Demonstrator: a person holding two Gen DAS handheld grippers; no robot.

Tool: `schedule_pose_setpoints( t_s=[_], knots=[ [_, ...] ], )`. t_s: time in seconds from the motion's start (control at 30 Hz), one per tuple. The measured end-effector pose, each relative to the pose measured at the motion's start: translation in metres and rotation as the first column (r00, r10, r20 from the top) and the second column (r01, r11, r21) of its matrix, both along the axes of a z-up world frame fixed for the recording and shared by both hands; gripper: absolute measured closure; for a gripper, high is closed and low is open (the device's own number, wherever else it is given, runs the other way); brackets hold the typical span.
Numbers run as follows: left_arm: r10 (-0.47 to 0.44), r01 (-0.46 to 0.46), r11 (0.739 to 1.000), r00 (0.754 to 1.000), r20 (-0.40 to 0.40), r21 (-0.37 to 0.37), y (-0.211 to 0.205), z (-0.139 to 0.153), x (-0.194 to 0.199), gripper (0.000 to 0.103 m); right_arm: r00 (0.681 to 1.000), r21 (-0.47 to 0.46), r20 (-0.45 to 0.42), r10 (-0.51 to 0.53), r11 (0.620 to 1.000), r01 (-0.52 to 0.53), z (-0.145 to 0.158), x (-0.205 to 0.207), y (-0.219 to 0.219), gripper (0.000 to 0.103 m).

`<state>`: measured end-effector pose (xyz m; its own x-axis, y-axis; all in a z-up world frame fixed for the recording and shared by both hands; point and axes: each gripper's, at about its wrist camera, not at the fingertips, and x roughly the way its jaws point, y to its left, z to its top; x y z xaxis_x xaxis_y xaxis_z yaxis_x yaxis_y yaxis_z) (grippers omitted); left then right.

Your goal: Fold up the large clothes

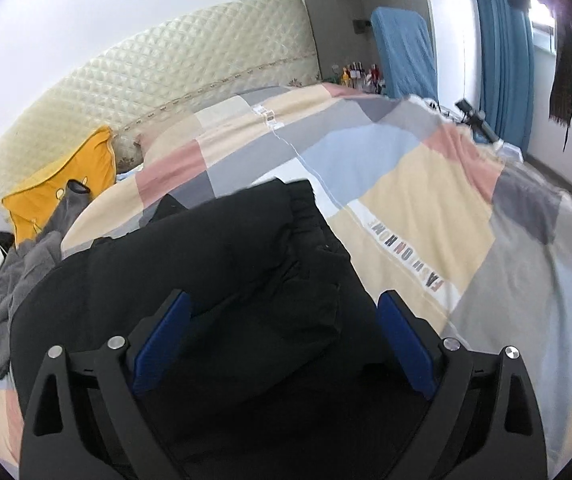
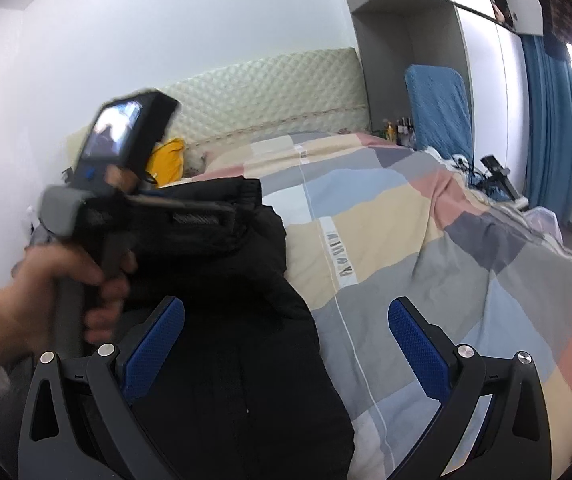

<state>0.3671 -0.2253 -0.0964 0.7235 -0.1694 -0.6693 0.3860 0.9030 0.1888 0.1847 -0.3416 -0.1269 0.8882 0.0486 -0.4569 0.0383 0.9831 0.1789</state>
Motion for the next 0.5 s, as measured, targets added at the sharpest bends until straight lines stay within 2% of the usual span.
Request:
schedule_pose_setpoints(
  t_s=[0.17,0.27,0.5],
  knots=[
    [0.034,-0.032,0.998,0.999,0.038,-0.046,0.041,0.034,-0.015,0.008,1.0,0.009,-0.002,-0.015,1.0,0.015,-0.001,0.002,-0.002,0.0],
    [0.088,-0.085,0.992,0.996,0.031,-0.097,0.083,0.052,-0.025,0.008,1.0,0.011,-0.009,-0.007,1.0,0.007,-0.001,0.003,0.0,0.0],
    [0.212,-0.211,0.961,0.977,-0.013,-0.178,0.178,0.063,-0.053,0.008,1.0,-0.013,-0.003,0.024,1.0,-0.024,0.003,0.001,0.013,0.0]
  ],
)
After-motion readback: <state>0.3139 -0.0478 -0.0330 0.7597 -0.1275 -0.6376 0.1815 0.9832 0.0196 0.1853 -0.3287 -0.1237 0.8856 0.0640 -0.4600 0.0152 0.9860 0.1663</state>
